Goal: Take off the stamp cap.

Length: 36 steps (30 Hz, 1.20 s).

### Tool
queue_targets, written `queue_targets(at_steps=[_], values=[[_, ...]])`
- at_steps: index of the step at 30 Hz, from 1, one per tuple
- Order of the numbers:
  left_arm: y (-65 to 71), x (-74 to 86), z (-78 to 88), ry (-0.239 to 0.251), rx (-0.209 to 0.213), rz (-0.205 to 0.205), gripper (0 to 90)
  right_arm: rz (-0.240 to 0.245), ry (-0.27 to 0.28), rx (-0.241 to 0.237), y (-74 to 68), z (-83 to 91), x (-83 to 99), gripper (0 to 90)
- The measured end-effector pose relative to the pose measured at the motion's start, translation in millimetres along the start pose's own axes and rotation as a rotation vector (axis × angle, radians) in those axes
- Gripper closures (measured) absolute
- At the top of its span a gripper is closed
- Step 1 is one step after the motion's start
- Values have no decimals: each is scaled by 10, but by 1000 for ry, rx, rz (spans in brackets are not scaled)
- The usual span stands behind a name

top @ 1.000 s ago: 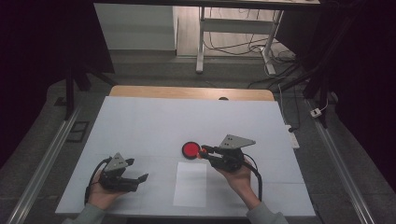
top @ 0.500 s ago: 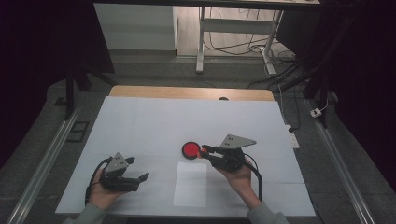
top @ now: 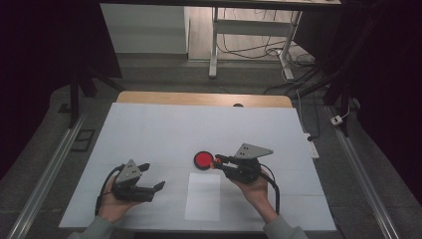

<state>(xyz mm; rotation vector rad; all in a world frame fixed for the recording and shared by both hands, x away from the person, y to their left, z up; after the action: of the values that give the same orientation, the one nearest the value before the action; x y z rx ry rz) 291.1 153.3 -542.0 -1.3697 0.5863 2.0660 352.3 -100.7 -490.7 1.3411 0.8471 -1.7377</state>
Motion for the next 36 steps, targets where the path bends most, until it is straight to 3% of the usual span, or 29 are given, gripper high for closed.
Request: queue_targets(at_steps=[13, 36], values=[[166, -193, -231, -23, 48, -41, 190, -1, -4, -2, -8, -5, 4, 719], [327, -309, -460, -44, 97, -76, 208, -9, 12, -21, -47, -15, -14, 719]])
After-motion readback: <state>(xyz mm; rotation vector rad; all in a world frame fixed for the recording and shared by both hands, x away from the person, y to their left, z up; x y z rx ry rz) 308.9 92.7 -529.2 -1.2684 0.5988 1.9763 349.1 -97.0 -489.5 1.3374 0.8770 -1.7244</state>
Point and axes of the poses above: each handheld gripper's, and its own axes: z roughly backward along the jaws, x roughly out of its underside, y roughly to its right, the point moved 7 cm from there along -z, roughly forward along the jaws, and after that the axes turned 12 degrees about y, right-handed, at the moved point
